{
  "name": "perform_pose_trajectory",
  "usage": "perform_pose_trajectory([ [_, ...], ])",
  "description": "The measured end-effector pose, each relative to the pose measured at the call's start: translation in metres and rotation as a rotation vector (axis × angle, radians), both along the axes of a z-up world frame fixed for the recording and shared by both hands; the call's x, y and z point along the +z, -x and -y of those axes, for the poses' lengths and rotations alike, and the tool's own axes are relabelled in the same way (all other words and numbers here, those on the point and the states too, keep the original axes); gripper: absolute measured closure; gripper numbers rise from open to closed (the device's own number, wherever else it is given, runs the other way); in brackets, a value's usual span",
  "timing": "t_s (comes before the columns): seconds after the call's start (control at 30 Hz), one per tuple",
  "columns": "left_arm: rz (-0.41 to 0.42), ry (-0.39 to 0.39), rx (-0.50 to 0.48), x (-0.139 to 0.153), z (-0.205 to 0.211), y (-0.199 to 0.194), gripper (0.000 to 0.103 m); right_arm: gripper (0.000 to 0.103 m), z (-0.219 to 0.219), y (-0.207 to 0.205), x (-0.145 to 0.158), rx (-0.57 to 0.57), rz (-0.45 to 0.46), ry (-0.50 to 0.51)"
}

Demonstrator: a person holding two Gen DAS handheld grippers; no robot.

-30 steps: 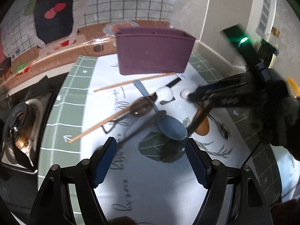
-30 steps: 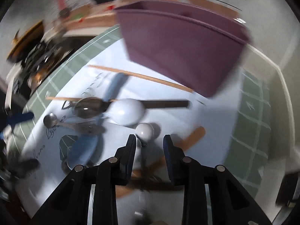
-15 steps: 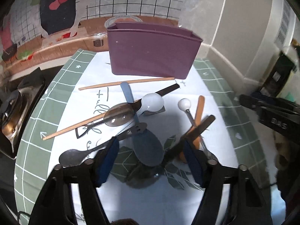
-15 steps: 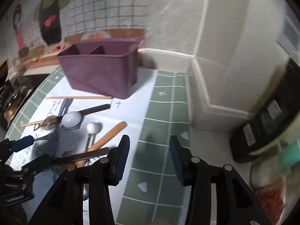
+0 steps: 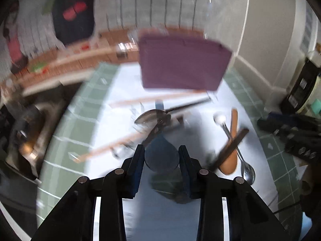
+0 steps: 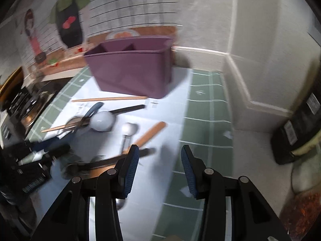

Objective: Organize utensils
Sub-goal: 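Grasp the blue spatula with the left gripper while the right gripper grasps the white-knob spoon, then lift the blue spatula and white-knob spoon up off the mat with both grippers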

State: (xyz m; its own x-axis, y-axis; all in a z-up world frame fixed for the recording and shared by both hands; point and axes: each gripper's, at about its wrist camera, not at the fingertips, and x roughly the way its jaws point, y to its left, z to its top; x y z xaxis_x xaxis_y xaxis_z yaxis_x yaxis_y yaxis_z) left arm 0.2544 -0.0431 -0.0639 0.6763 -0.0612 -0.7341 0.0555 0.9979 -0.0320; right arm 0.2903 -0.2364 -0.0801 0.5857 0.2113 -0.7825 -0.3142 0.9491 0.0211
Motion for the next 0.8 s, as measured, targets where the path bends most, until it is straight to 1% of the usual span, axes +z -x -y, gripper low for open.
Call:
perform_pose_trajectory([
  [0.03,0.034,-0.001,0.000,0.010,-0.009,0.004,0.068,0.062,-0.009,-0.004,-0.002,0.019,-0.007,0.009],
  [0.13,0.086,0.001,-0.005,0.029,-0.026,0.009,0.068,0.062,-0.028,-0.017,-0.010,0.053,-0.032,0.016],
  [0.23,0.097,0.013,-0.029,0.040,-0.039,0.012,0.068,0.064,-0.043,-0.038,-0.022,0.048,-0.073,0.006],
  [0.33,0.097,0.031,-0.040,0.050,-0.048,0.014,0.068,0.065,-0.055,-0.054,-0.034,0.037,-0.094,0.036],
  [0.43,0.098,0.039,-0.056,0.057,-0.049,0.019,0.068,0.069,-0.066,-0.058,-0.044,0.056,-0.120,0.083],
  [0.47,0.098,0.037,-0.059,0.059,-0.049,0.021,0.068,0.072,-0.067,-0.057,-0.045,0.058,-0.112,0.097],
  [0.5,0.096,0.038,-0.063,0.060,-0.047,0.023,0.068,0.076,-0.067,-0.055,-0.046,0.062,-0.110,0.104],
  [0.53,0.087,0.046,-0.074,0.062,-0.047,0.023,0.068,0.083,-0.067,-0.054,-0.045,0.067,-0.114,0.105],
  [0.57,0.079,0.058,-0.080,0.064,-0.047,0.023,0.068,0.083,-0.064,-0.052,-0.043,0.075,-0.123,0.088],
  [0.63,0.071,0.079,-0.094,0.069,-0.046,0.024,0.068,0.083,-0.058,-0.045,-0.034,0.071,-0.106,0.065],
  [0.8,0.078,0.096,-0.129,0.088,-0.042,0.029,0.068,0.083,-0.035,-0.014,0.015,0.054,-0.009,-0.023],
])
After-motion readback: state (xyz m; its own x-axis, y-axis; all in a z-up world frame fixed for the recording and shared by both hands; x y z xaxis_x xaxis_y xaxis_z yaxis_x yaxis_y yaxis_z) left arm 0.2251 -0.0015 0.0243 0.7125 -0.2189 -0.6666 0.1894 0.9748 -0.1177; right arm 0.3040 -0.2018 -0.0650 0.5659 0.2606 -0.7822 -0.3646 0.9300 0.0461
